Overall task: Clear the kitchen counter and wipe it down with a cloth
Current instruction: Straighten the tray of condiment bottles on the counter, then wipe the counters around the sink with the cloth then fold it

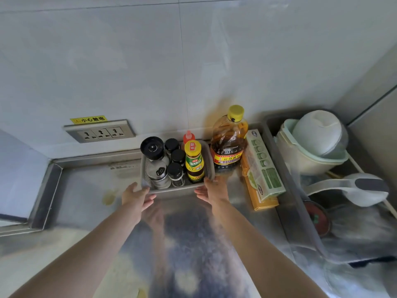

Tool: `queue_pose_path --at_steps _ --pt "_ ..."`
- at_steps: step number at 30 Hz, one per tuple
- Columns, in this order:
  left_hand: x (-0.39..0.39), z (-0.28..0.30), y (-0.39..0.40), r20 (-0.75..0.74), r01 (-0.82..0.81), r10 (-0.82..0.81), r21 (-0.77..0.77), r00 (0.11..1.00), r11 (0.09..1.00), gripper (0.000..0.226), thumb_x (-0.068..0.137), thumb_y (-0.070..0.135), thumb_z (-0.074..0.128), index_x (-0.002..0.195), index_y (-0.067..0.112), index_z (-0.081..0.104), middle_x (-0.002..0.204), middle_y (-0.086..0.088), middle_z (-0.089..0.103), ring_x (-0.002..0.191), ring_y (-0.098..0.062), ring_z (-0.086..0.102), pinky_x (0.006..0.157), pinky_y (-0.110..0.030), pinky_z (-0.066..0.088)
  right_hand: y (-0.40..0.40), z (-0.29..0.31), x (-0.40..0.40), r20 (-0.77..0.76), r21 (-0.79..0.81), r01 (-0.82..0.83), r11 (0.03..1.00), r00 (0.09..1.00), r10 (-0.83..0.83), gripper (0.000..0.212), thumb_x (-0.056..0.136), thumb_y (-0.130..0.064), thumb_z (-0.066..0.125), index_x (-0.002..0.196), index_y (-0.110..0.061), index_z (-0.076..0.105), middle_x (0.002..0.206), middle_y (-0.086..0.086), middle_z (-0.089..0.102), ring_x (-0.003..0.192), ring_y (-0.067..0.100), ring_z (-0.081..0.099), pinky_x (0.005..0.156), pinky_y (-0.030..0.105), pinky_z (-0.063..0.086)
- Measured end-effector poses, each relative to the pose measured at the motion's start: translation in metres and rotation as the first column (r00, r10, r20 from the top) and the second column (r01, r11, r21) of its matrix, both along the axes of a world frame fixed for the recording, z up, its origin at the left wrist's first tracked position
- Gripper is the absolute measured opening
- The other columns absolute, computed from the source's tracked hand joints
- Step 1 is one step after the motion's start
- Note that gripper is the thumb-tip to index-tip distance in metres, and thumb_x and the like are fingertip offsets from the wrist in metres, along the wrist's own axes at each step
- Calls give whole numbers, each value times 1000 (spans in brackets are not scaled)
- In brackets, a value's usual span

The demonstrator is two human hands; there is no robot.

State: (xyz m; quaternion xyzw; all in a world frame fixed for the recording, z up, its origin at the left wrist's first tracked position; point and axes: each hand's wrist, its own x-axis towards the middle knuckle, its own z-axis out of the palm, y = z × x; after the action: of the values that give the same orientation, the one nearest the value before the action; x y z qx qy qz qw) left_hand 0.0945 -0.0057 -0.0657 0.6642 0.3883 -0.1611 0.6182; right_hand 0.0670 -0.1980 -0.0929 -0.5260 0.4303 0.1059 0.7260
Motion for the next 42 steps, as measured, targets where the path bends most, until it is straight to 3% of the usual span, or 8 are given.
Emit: queue_pose_path --at_steps 5,10,15,23,32,36,40,42 --pt "-36 9 -7 -75 159 -161 -24 984 987 59 86 13 59 137 5 31 131 -16 52 108 -31 58 81 -38 48 -10 41 -38 14 -85 -212 974 977 214 41 92 -33 55 127 -14 44 114 5 57 96 24 62 83 35 53" --pt "-79 36 -30 -16 406 -406 -34 914 913 56 86 10 59 136 8 35 122 -12 55 107 -28 56 93 -39 42 -14 62 -95 86 -216 -228 949 964 251 42 90 -26 59 128 -16 44 103 0 59 97 20 58 90 36 50" --pt "-128 58 -52 99 639 -634 -28 767 769 54 85 12 61 134 8 38 128 -14 52 106 -25 53 87 -32 36 -13 71 -164 129 -263 -94 960 983 131 44 90 -13 56 132 -12 41 109 8 60 81 20 50 60 26 39" --pt "-227 77 -96 224 886 -877 96 425 454 46 83 14 63 126 8 47 130 -14 52 115 -24 52 99 -34 37 -24 91 -310 153 -539 77 839 988 7 53 85 -24 65 133 -13 44 125 5 55 107 18 58 88 32 50" --pt "-353 88 -166 286 988 -958 141 18 61 41 83 16 64 121 9 51 126 -14 55 104 -17 51 98 -35 39 -37 112 -488 146 -576 311 756 949 -279 49 88 -22 62 132 -11 45 122 1 51 90 11 56 81 22 45" --pt "-400 98 -198 303 992 -949 113 -83 -51 44 83 18 64 124 10 47 120 -8 53 116 -20 50 99 -36 37 -51 115 -555 187 -589 434 681 894 -408 48 87 -23 64 131 -13 47 123 -1 53 92 10 58 75 13 43" --pt "-439 103 -235 315 983 -936 144 -156 -116 43 84 14 63 123 7 47 116 -7 52 107 -17 48 94 -33 38 -74 114 -611 180 -597 462 656 874 -451 47 88 -25 62 131 -13 46 122 2 53 90 9 59 83 24 50" --pt "-460 101 -254 310 975 -931 163 -195 -151 43 84 14 63 123 6 47 116 -7 52 105 -17 48 90 -32 39 -88 109 -638 164 -612 476 631 857 -488 44 88 -25 62 128 -14 48 122 2 55 92 9 57 77 18 50"
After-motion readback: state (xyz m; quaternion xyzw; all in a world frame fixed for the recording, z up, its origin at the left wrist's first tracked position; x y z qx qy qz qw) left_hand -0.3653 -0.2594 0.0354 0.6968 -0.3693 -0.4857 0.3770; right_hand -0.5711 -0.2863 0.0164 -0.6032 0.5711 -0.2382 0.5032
